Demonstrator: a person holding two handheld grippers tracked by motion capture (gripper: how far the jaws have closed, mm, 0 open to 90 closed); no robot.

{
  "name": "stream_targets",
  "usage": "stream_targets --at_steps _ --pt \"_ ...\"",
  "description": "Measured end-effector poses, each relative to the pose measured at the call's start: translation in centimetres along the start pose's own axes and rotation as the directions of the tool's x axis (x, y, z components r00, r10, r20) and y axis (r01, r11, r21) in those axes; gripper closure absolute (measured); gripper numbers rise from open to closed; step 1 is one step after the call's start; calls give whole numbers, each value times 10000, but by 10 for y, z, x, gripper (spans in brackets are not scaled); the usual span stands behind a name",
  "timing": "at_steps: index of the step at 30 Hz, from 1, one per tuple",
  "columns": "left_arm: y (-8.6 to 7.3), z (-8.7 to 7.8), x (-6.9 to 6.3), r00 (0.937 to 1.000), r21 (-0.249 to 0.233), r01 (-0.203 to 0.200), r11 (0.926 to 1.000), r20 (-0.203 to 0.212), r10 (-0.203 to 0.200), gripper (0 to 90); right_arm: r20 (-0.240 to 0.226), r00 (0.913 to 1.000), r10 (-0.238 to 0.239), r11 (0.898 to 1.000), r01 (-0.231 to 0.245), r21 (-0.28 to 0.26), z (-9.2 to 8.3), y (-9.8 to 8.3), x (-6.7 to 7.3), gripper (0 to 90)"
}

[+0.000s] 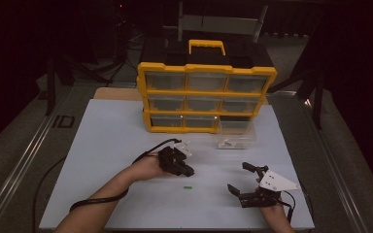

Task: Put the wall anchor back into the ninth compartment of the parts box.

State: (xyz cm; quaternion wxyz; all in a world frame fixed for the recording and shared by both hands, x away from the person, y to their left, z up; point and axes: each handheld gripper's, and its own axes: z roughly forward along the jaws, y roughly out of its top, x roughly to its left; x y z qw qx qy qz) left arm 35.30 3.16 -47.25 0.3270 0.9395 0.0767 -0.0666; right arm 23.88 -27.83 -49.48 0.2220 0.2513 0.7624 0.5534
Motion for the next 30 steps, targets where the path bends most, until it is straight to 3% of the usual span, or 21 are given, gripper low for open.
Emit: stream_targets --at_steps 14,19,27,30 --pt "44 -31 12 9992 -350 -386 9986 -150 381 853 -1 10000 38 10000 -38 -25 -1 0 0 90" --pt "67 -45 18 9981 -505 -578 9970 -222 568 853 -7 10000 31 10000 -31 -24 0 0 -1 90" --pt "90 -55 26 9967 -668 -761 9949 -323 741 853 -2 9999 113 9999 -113 -62 -1 0 -1 90" --pt "102 -62 31 9963 -1001 -820 9916 -344 789 853 16 9999 109 9999 -109 -64 -1 0 -1 90"
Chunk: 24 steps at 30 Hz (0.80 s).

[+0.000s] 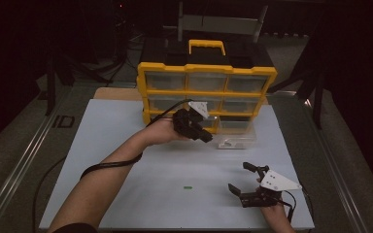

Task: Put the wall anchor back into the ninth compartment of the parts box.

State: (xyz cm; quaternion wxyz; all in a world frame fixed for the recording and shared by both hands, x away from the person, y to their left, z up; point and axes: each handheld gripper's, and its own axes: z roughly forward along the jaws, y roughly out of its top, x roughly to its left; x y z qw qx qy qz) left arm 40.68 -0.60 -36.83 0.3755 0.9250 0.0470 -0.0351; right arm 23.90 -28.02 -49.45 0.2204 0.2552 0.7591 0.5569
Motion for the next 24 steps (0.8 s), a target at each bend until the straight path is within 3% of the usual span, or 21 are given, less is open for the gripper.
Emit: stream_targets --at_steps 12,19,24 --pt "40 -2 11 9990 -574 -409 9975 -189 399 853 10 10000 -4 10000 4 -9 0 0 0 90" --pt "58 5 23 9994 -963 -322 9948 -190 305 853 10 10000 -2 10000 2 -3 -1 0 -1 90" --pt "65 11 28 9995 -1481 -143 9889 -292 101 852 -4 10000 39 10000 -39 -17 -1 0 -1 90"
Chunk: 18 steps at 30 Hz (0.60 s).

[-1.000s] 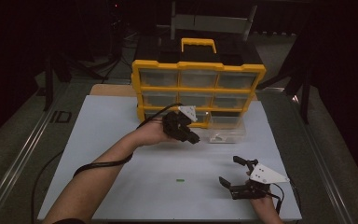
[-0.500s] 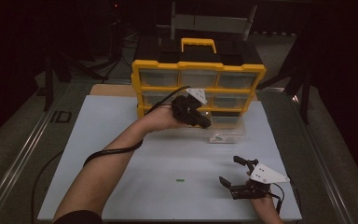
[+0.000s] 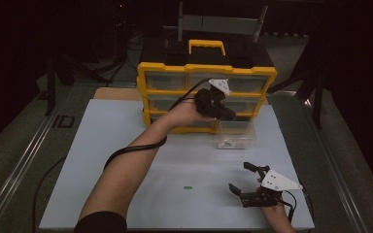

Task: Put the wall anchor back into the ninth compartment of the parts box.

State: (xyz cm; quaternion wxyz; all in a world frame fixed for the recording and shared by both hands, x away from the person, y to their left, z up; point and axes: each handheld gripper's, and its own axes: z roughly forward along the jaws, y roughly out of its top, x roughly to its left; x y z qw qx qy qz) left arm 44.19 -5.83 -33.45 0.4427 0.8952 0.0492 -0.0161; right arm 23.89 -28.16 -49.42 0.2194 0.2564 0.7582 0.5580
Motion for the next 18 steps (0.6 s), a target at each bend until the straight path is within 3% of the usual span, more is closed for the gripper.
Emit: stream_targets --at_steps 10,18 --pt "9 23 6 9994 118 297 9995 -176 -295 852 -63 10000 -33 10000 34 33 0 -1 -1 90" --pt "5 41 15 9977 472 597 9971 -358 -580 852 -100 9999 -35 10000 36 26 1 -1 0 90"
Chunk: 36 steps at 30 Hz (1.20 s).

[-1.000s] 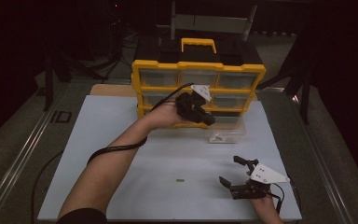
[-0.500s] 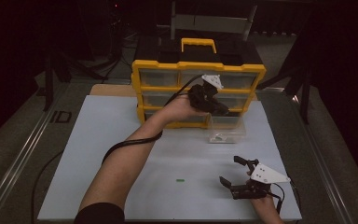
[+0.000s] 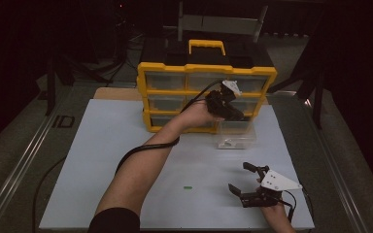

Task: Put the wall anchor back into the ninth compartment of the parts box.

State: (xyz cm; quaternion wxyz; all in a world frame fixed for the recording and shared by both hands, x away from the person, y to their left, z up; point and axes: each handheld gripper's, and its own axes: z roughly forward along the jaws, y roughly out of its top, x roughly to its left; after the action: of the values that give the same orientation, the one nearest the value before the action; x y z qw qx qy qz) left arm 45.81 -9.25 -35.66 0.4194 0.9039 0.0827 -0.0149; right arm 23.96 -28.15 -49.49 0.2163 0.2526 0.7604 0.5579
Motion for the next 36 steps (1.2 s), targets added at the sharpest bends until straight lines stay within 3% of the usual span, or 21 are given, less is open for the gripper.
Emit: stream_targets --at_steps 5,7,11,16,20,32,36 --pt "-2 7 5 9997 212 227 9995 -58 -226 851 -29 10000 24 10000 -23 24 0 0 0 90" --pt "-4 13 7 9995 617 303 9976 -133 -295 851 -30 10000 12 10000 -12 22 1 0 0 90" --pt "-7 22 9 9988 984 435 9942 -262 -411 851 -70 10000 29 10000 -28 40 1 -1 0 90" --pt "-9 28 9 9984 1224 493 9913 -327 -456 850 -58 10000 18 10000 -17 48 1 0 0 90" --pt "-10 26 10 9969 1045 688 9921 -441 -645 829 -64 10000 24 10000 -23 48 1 -1 0 90" --pt "-12 13 2 9968 909 721 9932 -416 -686 451 -56 10000 24 10000 -23 52 1 0 0 90" --pt "-16 6 -5 9973 863 685 9939 -311 -661 283 -42 10000 12 10000 -12 50 1 0 0 90"
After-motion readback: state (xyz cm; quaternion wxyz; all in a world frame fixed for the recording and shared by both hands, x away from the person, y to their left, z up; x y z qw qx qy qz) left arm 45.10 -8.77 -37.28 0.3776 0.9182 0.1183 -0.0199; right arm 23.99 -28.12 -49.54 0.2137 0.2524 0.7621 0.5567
